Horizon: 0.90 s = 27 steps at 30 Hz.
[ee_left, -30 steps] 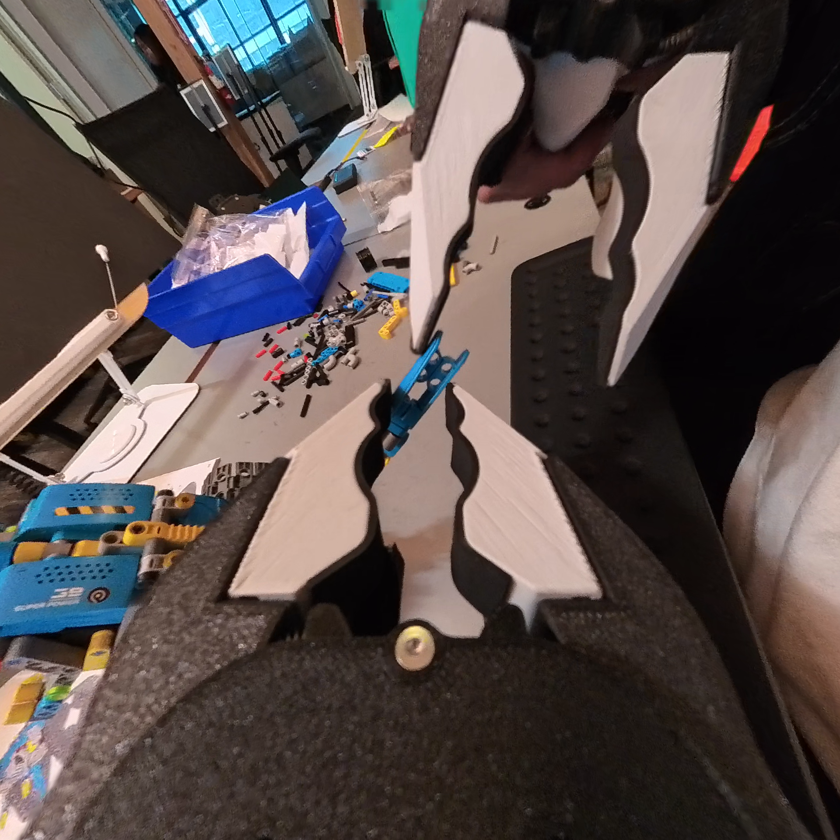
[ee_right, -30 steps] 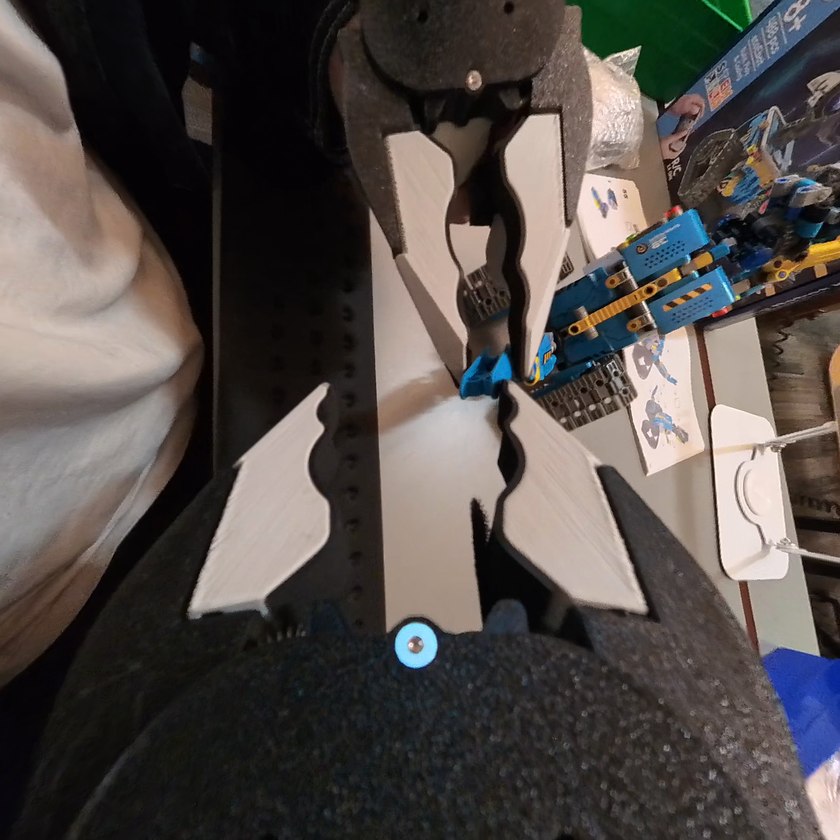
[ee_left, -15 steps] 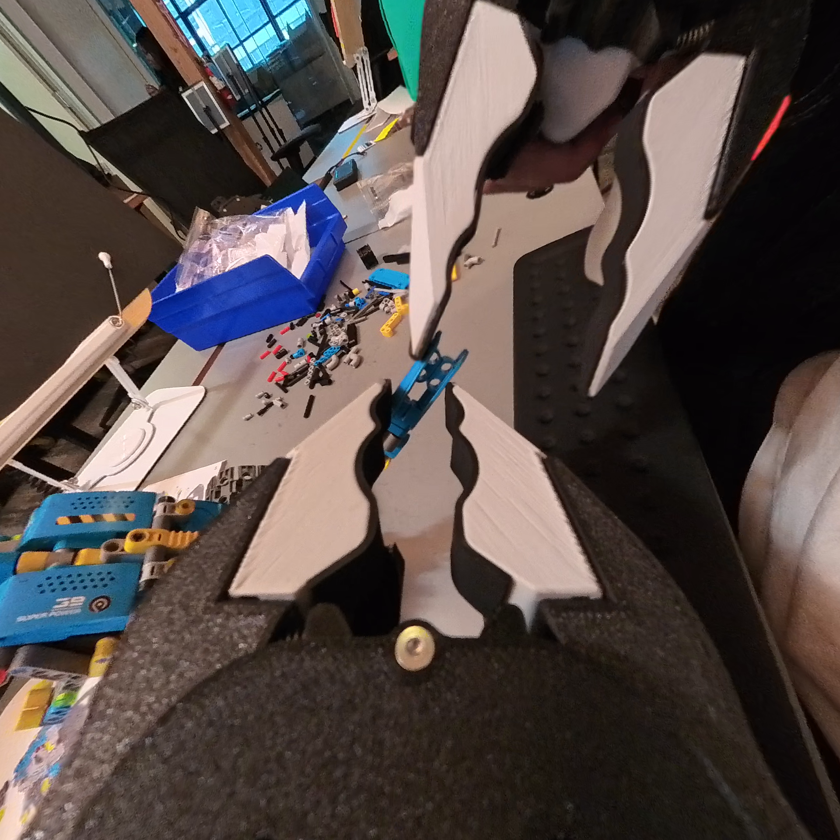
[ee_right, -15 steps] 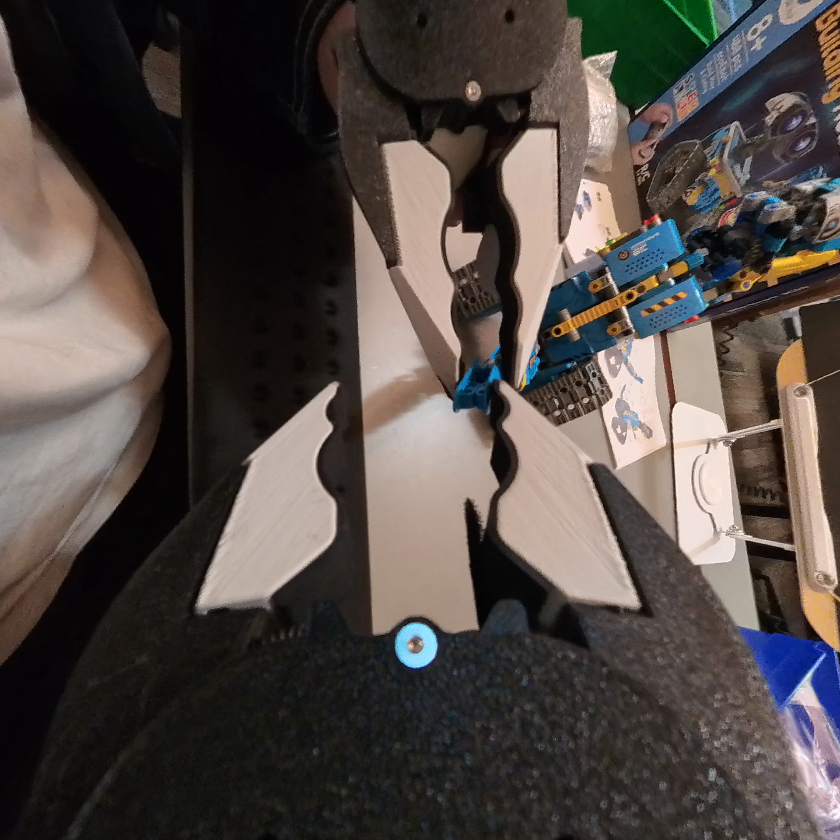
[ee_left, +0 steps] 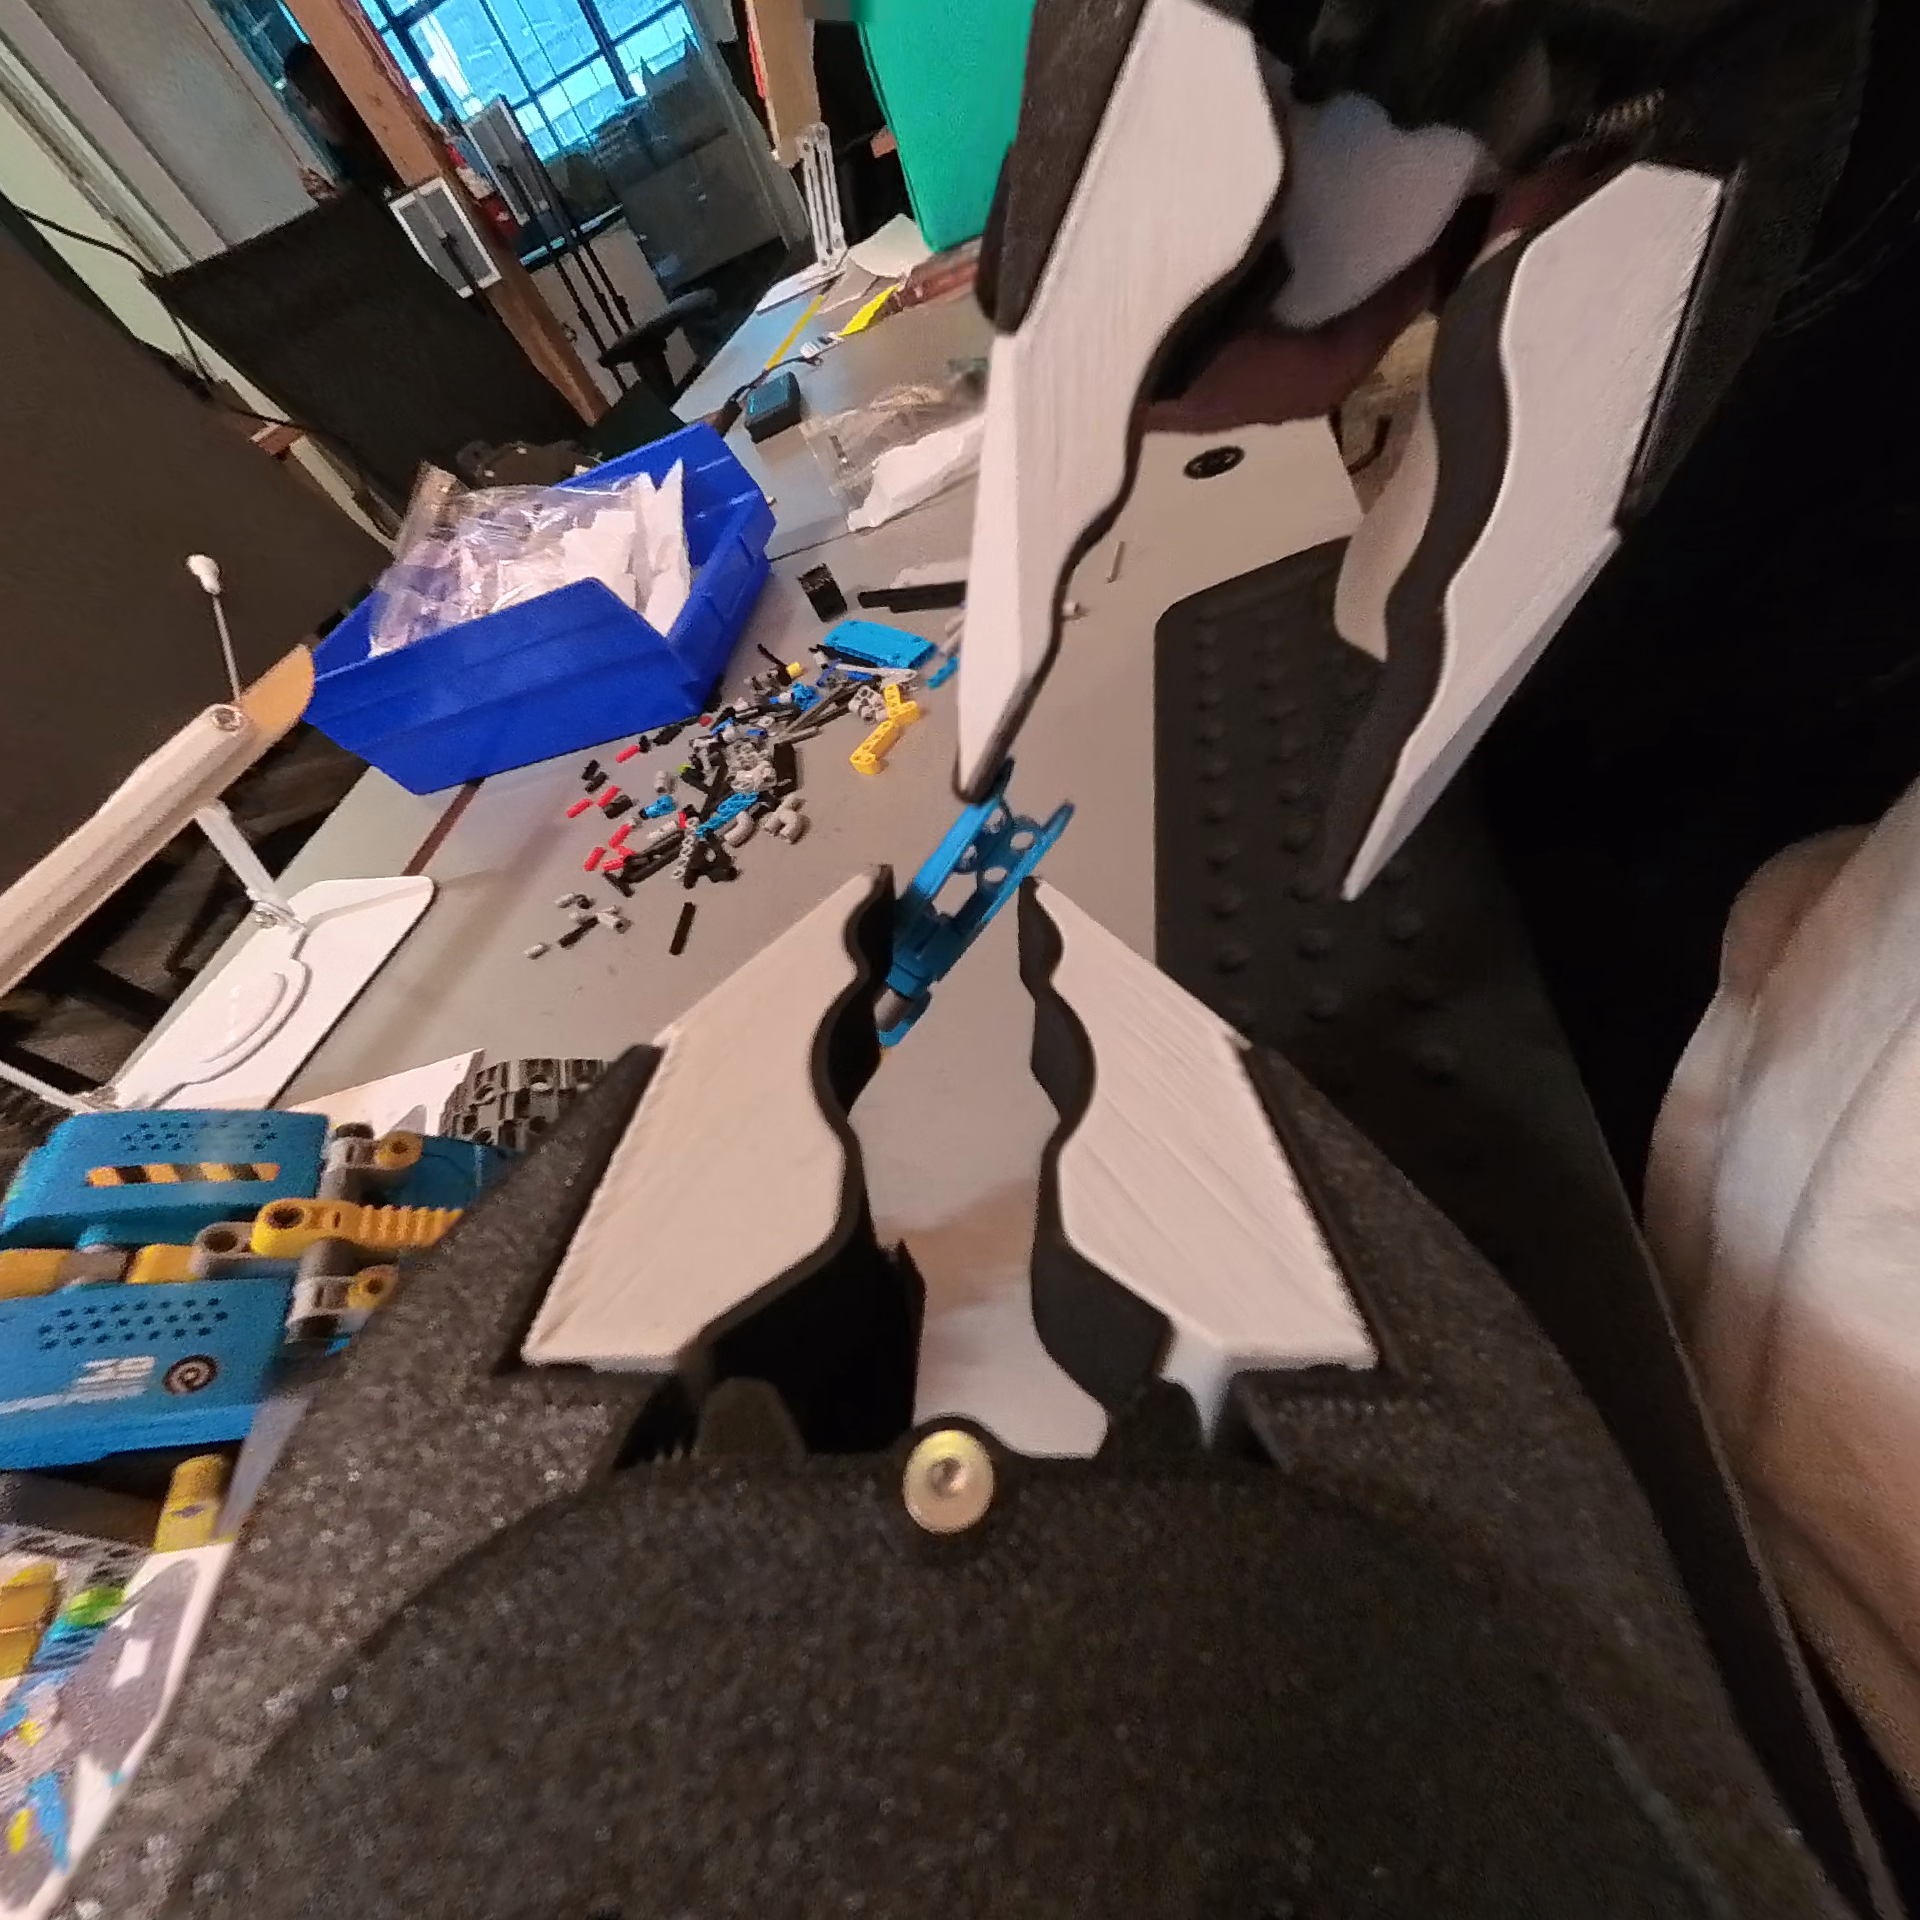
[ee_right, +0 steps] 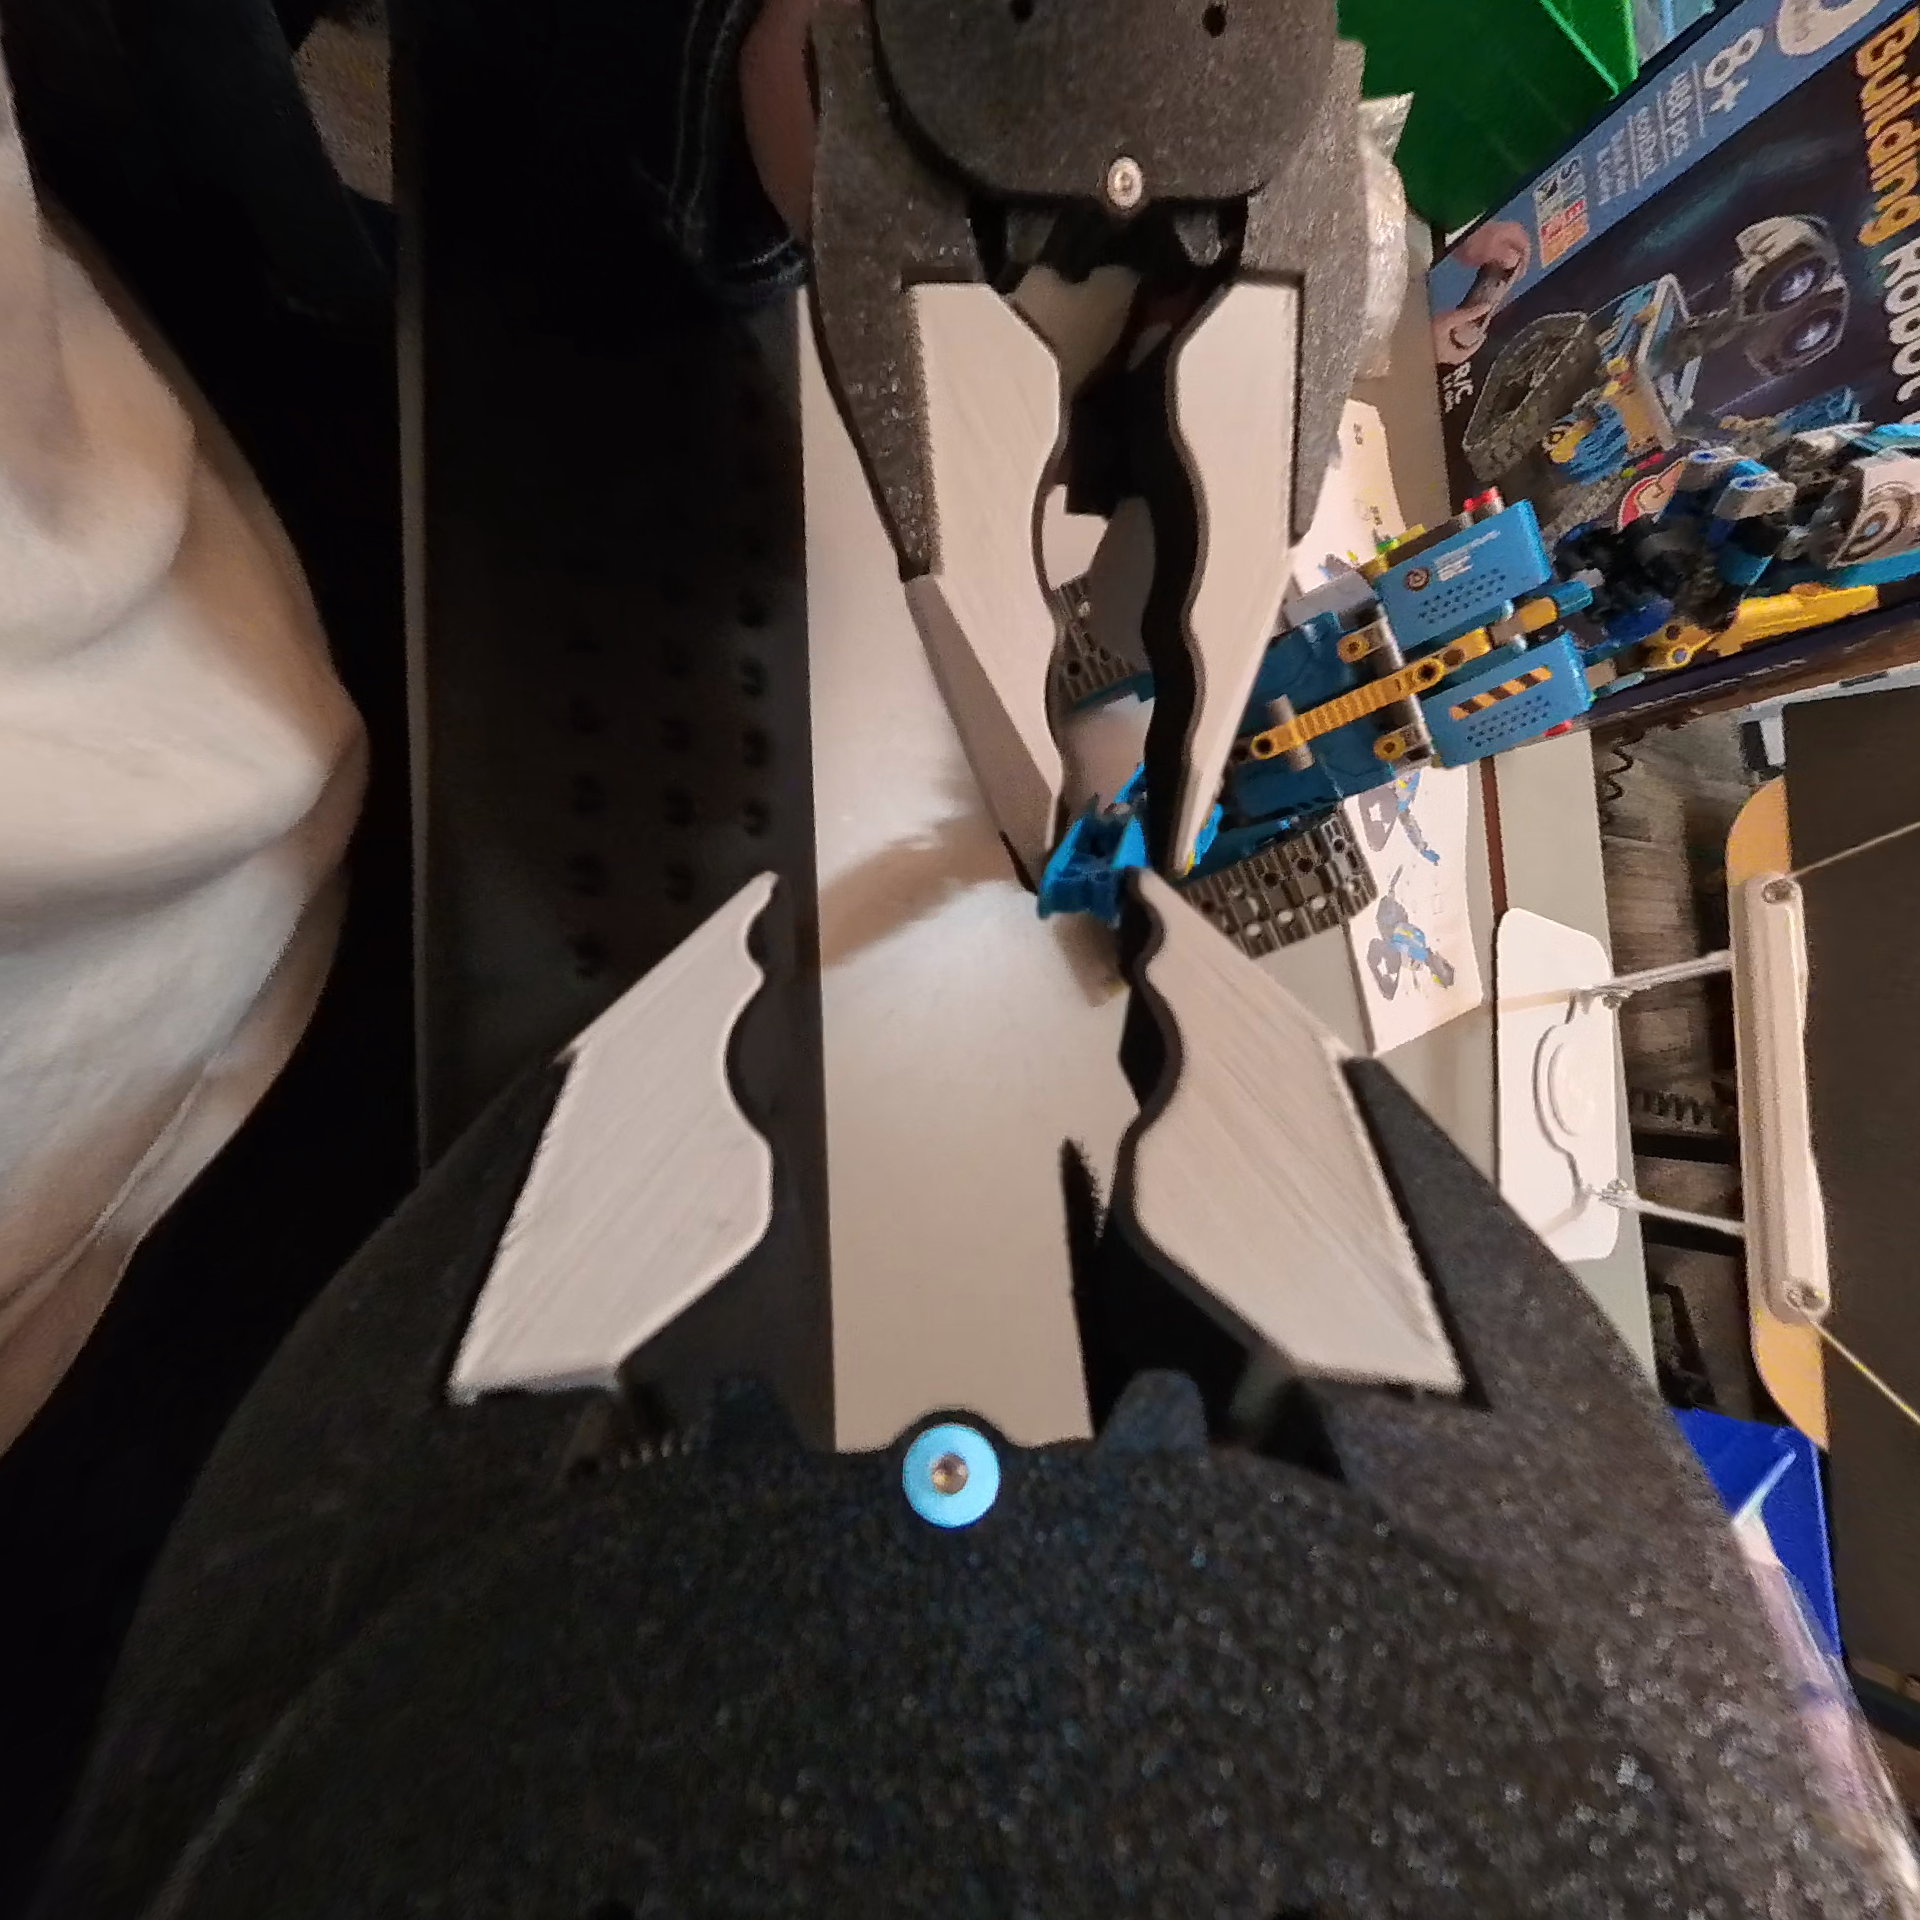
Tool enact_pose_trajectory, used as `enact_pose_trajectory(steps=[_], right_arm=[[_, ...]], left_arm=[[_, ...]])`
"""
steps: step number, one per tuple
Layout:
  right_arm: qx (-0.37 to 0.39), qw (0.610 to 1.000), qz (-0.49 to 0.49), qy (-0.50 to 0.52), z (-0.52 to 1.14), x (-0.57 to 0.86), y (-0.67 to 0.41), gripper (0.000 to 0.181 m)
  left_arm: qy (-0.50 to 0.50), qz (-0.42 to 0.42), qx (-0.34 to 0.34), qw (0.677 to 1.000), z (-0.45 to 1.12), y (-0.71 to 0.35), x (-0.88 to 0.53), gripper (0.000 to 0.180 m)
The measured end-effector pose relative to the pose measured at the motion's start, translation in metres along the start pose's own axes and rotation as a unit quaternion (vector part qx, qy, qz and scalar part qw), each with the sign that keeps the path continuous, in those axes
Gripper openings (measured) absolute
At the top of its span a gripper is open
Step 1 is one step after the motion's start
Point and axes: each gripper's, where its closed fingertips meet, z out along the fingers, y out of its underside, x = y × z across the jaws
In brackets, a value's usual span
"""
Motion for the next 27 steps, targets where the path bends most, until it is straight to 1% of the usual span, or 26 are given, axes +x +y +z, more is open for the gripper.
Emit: enact_pose_trajectory(steps=[2,3,6,10,13,15,21,24,26,27], right_arm=[[-0.002,1.0,-0.012,0.014,-0.007,0.002,0.002,0.053],[-0.001,1.0,-0.016,0.017,-0.01,0.002,0.002,0.046],[0.003,0.999,-0.003,0.038,-0.011,0.015,0.0,0.051],[0.001,0.999,-0.004,0.034,0.005,0.016,0.0,0.051],[-0.01,0.998,-0.024,0.057,0.011,0.021,0.003,0.035],[-0.005,0.996,-0.043,0.078,0.006,0.027,-0.001,0.017],[-0.002,0.995,-0.042,0.089,0.004,0.032,-0.004,0.015],[-0.003,0.995,-0.04,0.092,0.003,0.032,-0.003,0.015],[-0.007,0.995,-0.044,0.092,0.003,0.032,-0.002,0.015],[-0.005,0.995,-0.044,0.091,0.004,0.031,-0.003,0.015]], left_arm=[[-0.007,0.009,0.001,1.0,0.001,0.001,0.0,0.022],[-0.011,0.012,0.002,1.0,0.001,0.0,0.0,0.022],[-0.025,0.022,0.007,0.999,0.001,-0.002,-0.003,0.022],[-0.059,0.088,-0.001,0.994,0.001,-0.003,-0.002,0.021],[-0.07,0.138,-0.014,0.988,0.001,-0.002,0.002,0.019],[-0.087,0.168,-0.02,0.982,0.0,-0.001,0.001,0.018],[-0.155,0.271,-0.029,0.95,-0.006,0.001,-0.008,0.014],[-0.155,0.257,-0.031,0.953,-0.011,0.006,-0.007,0.016],[-0.142,0.241,-0.022,0.96,-0.012,0.003,-0.004,0.029],[-0.136,0.243,-0.012,0.96,-0.011,-0.003,-0.001,0.031]])
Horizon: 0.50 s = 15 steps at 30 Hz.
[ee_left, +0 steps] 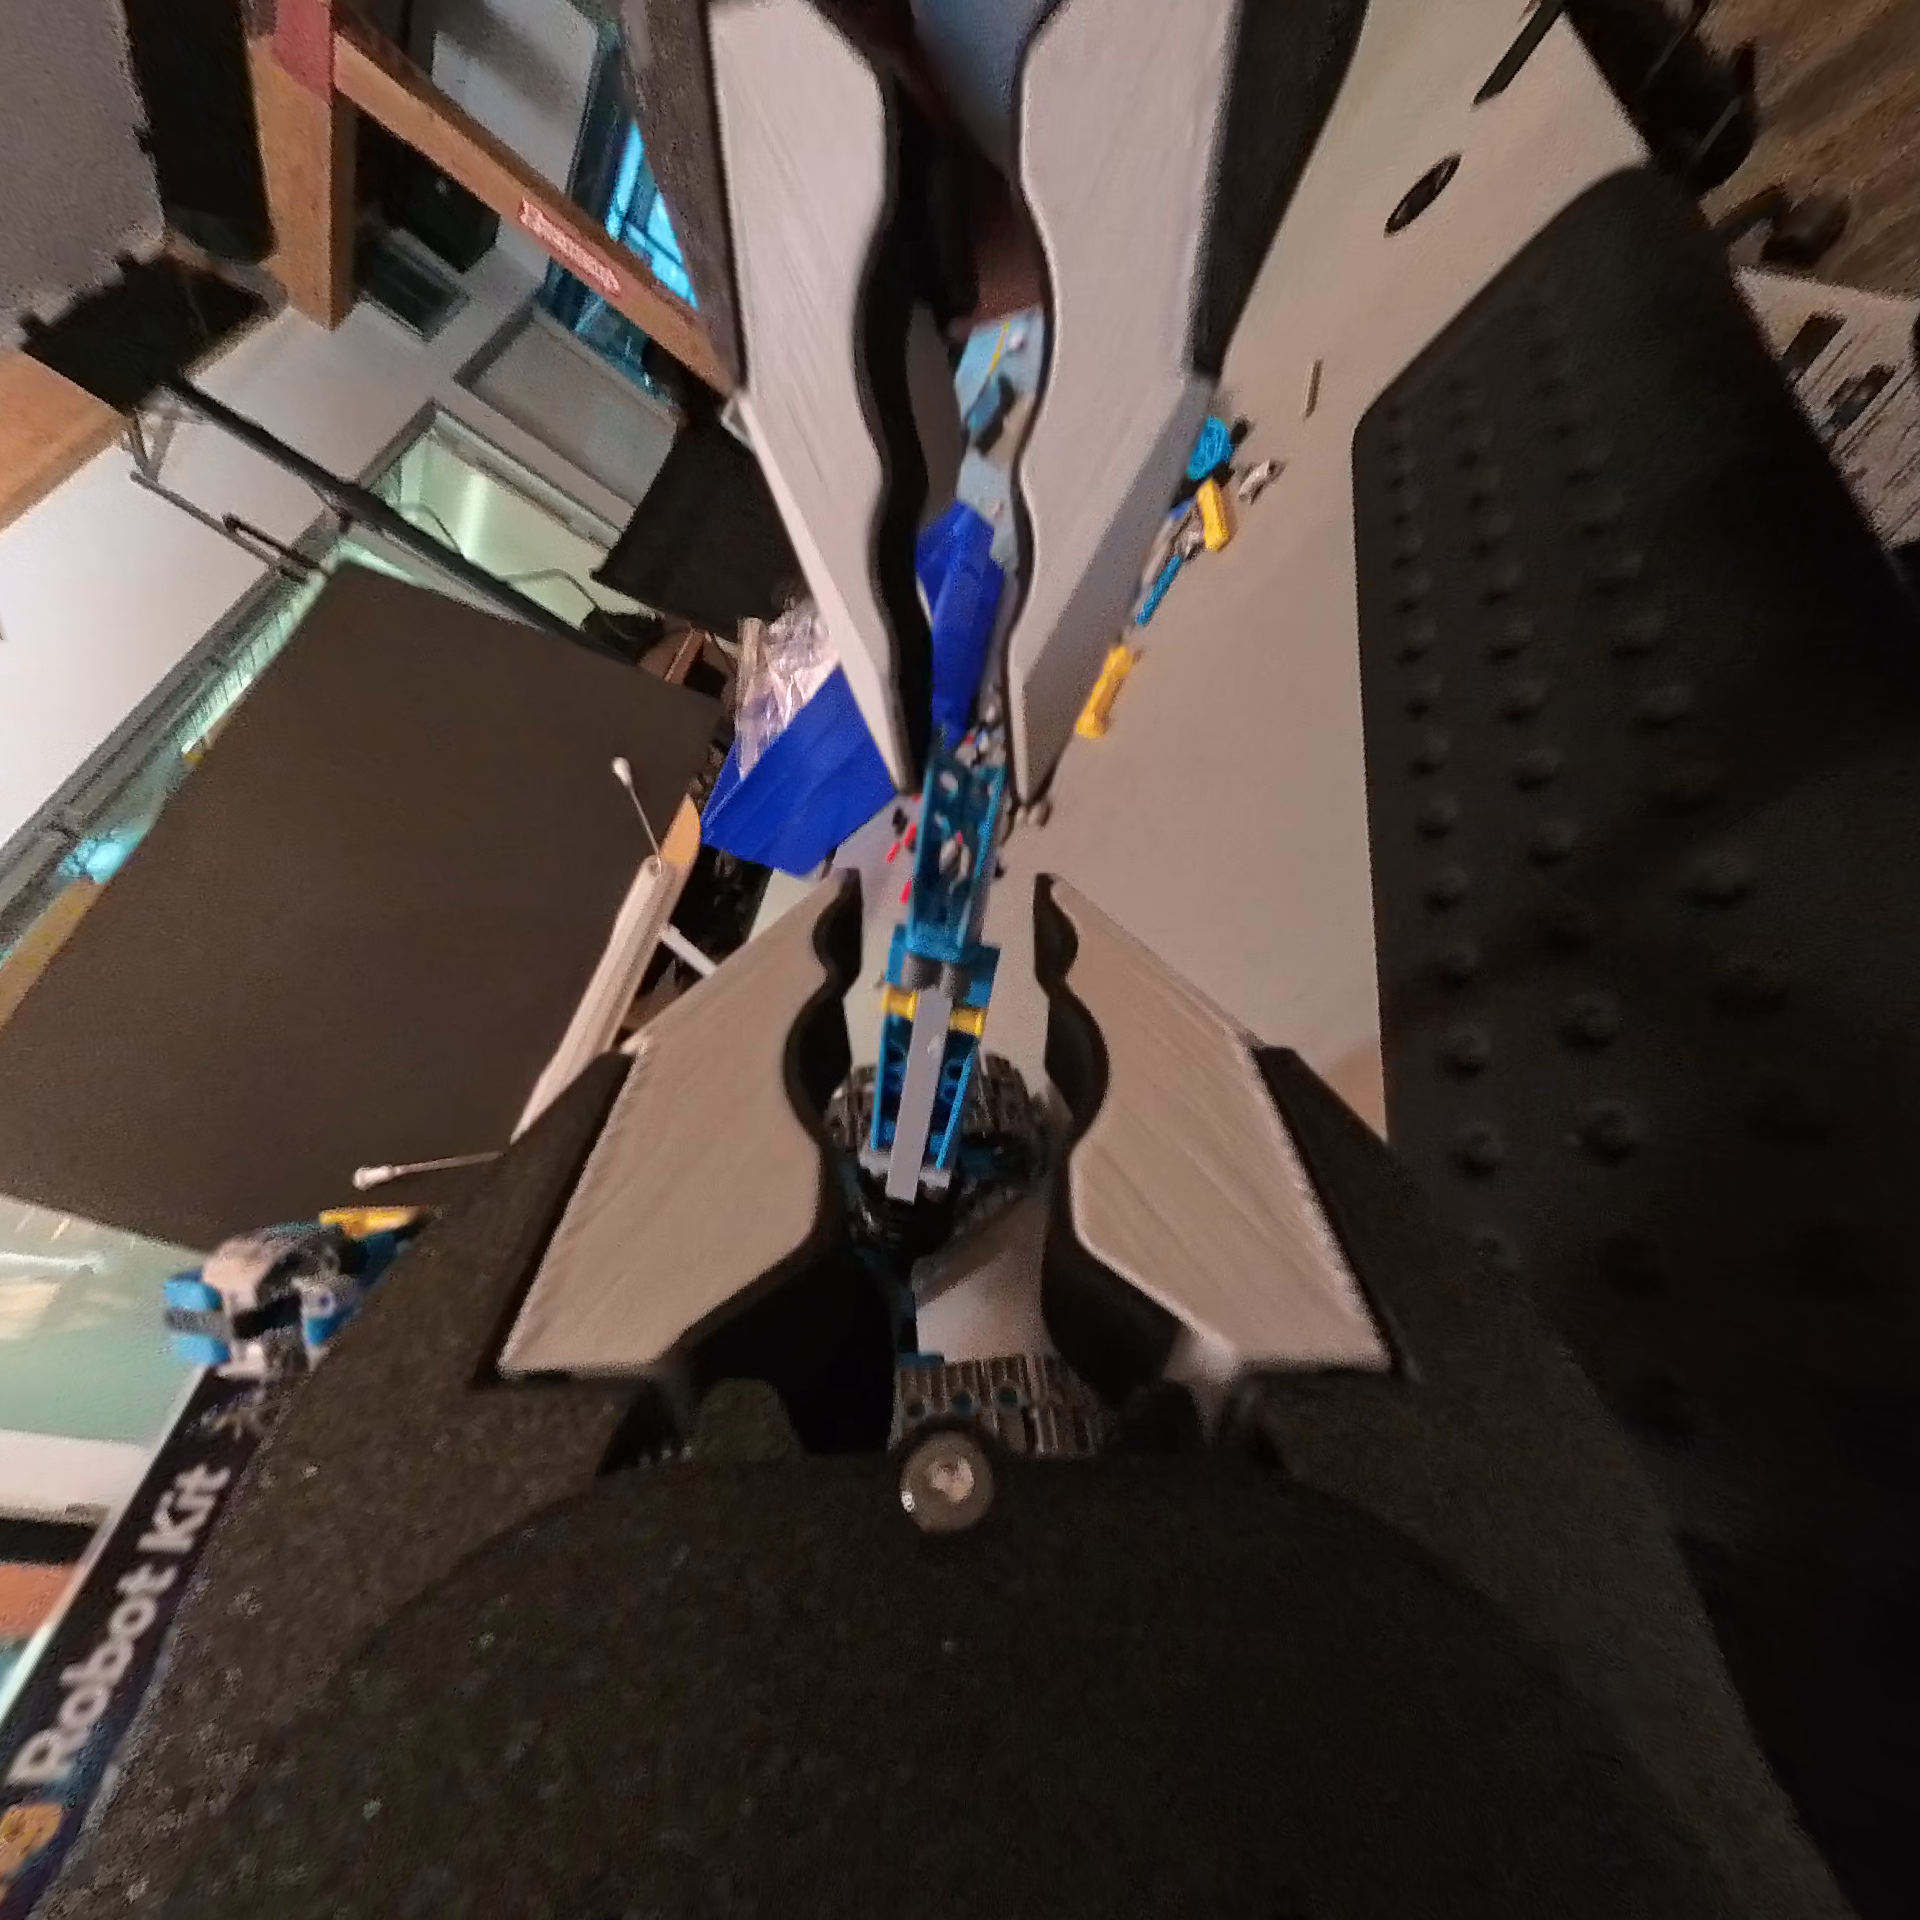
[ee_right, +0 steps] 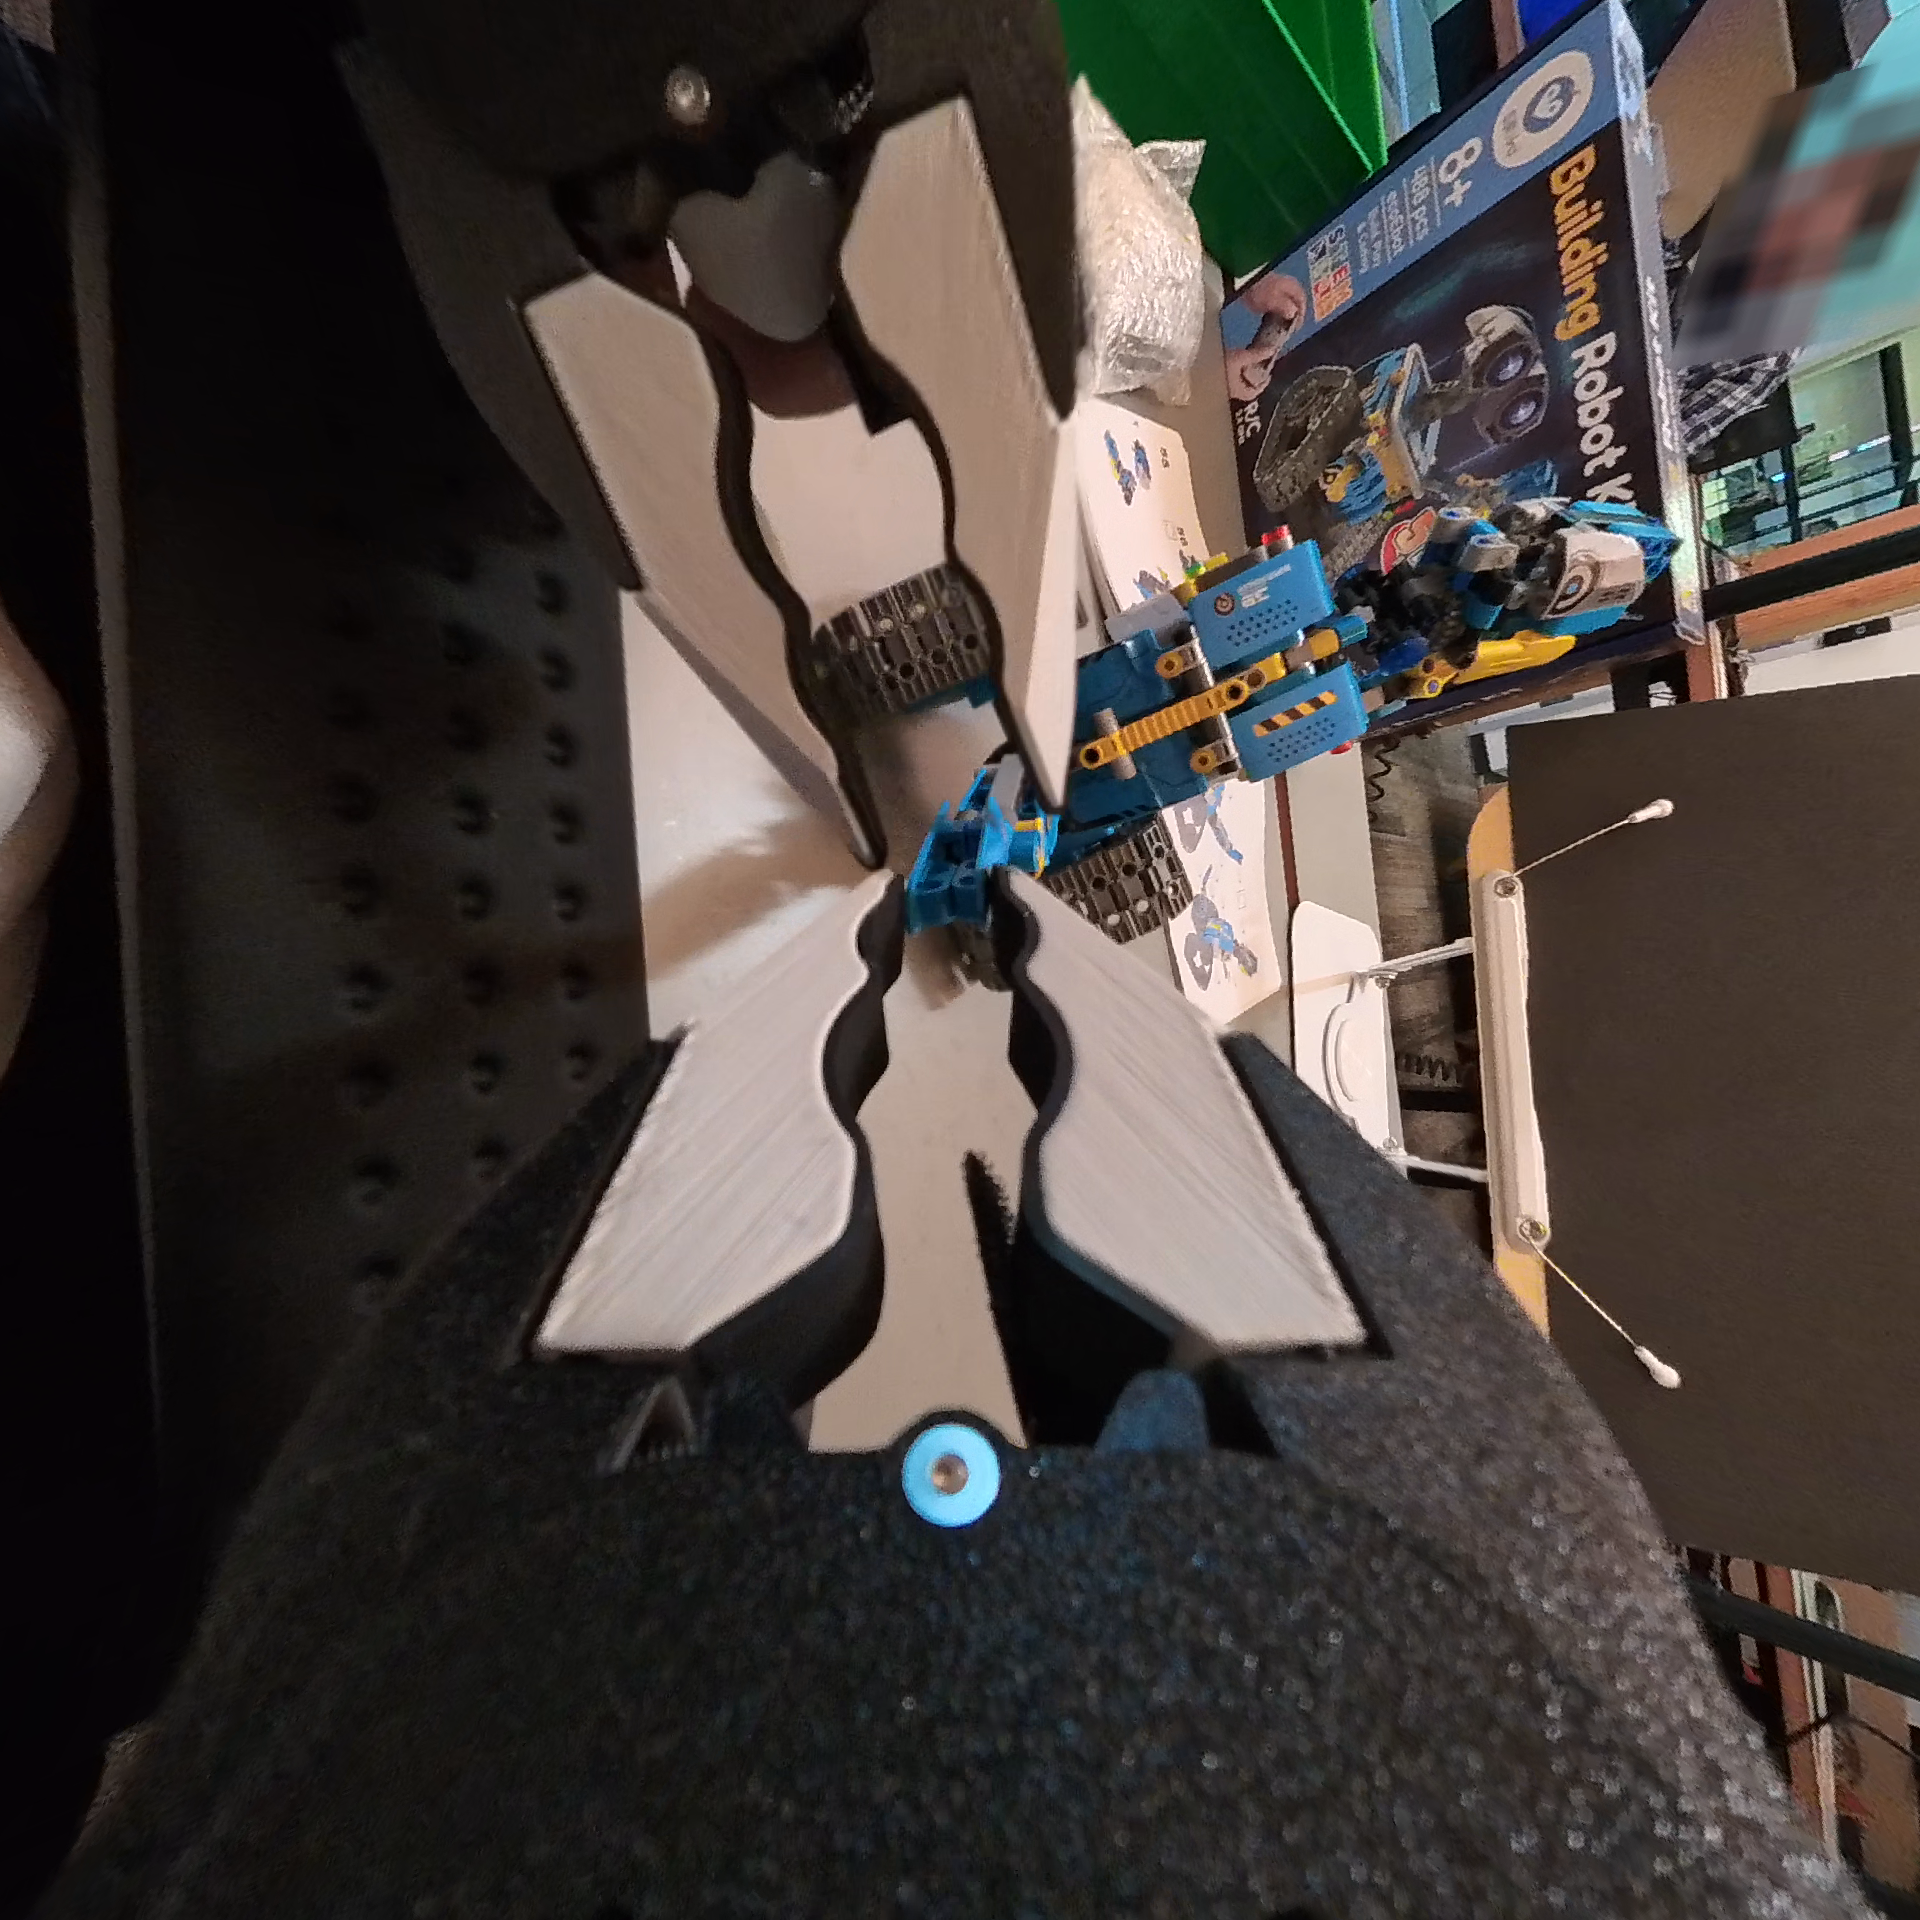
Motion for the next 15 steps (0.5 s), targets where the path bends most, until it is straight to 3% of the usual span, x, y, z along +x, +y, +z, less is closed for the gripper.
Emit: enact_pose_trajectory(steps=[2,6,15], right_arm=[[0.004,1.0,-0.001,0.0,0.001,0.0,-0.002,0.015],[0.001,1.0,0.004,-0.001,0.001,-0.001,-0.001,0.015],[0.016,1.0,0.008,-0.003,0.002,-0.005,-0.01,0.015]], left_arm=[[0.012,0.007,0.007,1.0,0.004,-0.007,0.003,0.032],[0.003,0.027,-0.016,1.0,0.008,-0.002,0.001,0.015],[-0.03,0.012,-0.044,0.999,-0.005,0.0,0.001,0.014]])
